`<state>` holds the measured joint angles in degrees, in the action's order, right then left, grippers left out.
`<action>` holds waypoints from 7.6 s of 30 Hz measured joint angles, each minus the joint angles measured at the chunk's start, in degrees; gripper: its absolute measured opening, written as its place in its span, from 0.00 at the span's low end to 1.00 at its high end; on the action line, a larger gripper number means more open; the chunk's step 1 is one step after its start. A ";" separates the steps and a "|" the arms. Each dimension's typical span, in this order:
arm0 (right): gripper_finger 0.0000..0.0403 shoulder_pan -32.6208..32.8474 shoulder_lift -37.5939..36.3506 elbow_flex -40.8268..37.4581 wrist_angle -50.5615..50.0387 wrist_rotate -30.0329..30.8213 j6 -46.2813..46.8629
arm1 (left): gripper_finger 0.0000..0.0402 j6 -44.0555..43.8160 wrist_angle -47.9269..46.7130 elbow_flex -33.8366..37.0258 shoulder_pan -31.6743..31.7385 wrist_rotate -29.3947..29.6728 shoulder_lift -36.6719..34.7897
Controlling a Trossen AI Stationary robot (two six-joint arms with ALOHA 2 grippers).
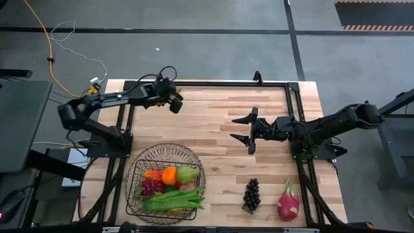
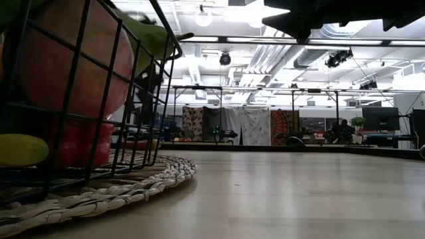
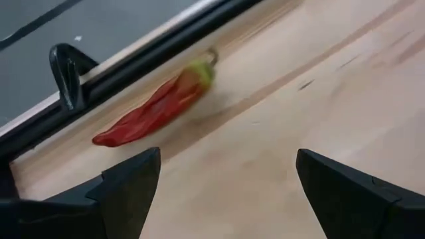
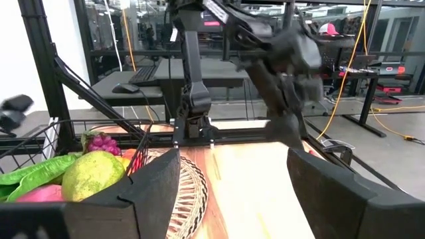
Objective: Build produce basket
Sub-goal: Put the red chili pepper into the black wire basket
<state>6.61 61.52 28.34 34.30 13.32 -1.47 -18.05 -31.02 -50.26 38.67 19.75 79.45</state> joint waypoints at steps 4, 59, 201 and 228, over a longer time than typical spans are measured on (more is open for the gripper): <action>0.67 0.00 0.00 0.00 -0.02 0.00 -0.01 | 0.85 3.54 2.58 0.00 2.11 0.53 5.68; 0.67 -0.96 0.00 0.00 -0.68 0.02 0.15 | 0.75 -16.57 62.55 35.91 -9.96 33.98 -2.01; 0.67 -3.72 1.53 -0.02 -1.73 -0.20 1.68 | 0.74 18.76 -6.05 -3.30 -10.07 -9.66 -1.85; 0.67 -3.72 1.53 -0.02 -1.95 -0.21 2.77 | 0.82 46.32 -8.00 -5.62 -3.79 -5.37 19.16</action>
<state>2.90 63.05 28.32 32.36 13.11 1.30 28.27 -39.03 -55.88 34.88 14.38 98.61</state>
